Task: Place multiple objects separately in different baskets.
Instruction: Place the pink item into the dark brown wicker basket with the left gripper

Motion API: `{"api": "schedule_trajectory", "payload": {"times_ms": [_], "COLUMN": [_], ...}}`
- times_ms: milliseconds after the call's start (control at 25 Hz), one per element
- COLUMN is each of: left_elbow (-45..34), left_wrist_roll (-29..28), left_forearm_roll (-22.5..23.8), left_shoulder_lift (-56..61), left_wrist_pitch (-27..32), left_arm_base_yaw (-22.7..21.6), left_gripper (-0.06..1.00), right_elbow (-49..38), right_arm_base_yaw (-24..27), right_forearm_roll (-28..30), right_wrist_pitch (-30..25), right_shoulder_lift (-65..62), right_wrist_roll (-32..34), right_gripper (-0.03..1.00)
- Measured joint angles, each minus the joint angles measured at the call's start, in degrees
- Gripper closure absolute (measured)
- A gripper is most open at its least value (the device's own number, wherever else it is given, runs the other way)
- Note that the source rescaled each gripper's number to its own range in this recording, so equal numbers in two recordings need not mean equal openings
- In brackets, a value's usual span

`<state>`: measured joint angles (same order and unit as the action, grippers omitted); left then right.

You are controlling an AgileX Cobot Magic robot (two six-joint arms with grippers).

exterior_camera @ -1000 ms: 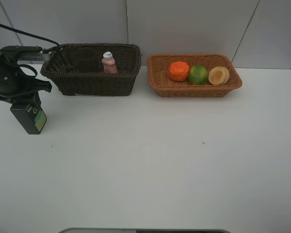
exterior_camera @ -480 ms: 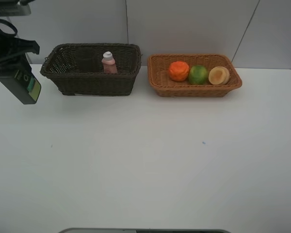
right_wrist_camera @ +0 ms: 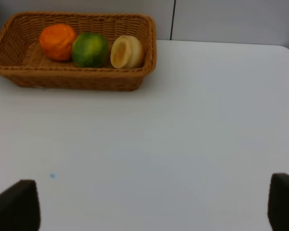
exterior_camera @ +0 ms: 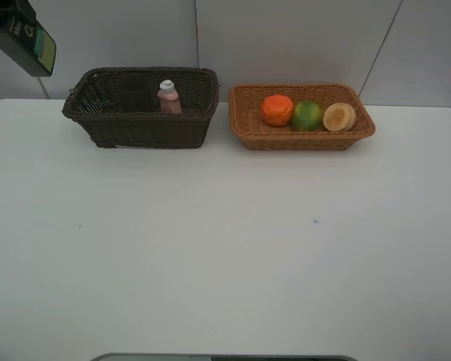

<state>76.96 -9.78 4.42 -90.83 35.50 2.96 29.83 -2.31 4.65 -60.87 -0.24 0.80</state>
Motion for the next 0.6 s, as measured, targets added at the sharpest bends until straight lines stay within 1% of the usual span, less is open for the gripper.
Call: {"api": "schedule_trajectory", "payload": {"times_ms": [200,480,600], "left_elbow": [0.08,0.08,0.08], "left_wrist_roll": [-2.29,-4.67,-4.76], "left_forearm_roll": [0.54,0.59,0.14], "left_shoulder_lift": [-2.43,-9.87,-12.09], "left_wrist_pitch": [-5.17,-7.15,-9.54], "left_arm_base_yaw": [0.00,0.12,0.82], "left_gripper": [0.51,0.51,0.51], "right_elbow": [0.00,0.00,0.00], "right_arm_base_yaw": [0.00,0.00,0.00], "right_forearm_roll": [0.00,0.00,0.00], "right_wrist_pitch": [0.00,0.00,0.00], "right_shoulder_lift": [0.00,0.00,0.00], "right_wrist_roll": [0.00,0.00,0.00], "right_gripper": [-0.03,-0.03,-0.03]}}
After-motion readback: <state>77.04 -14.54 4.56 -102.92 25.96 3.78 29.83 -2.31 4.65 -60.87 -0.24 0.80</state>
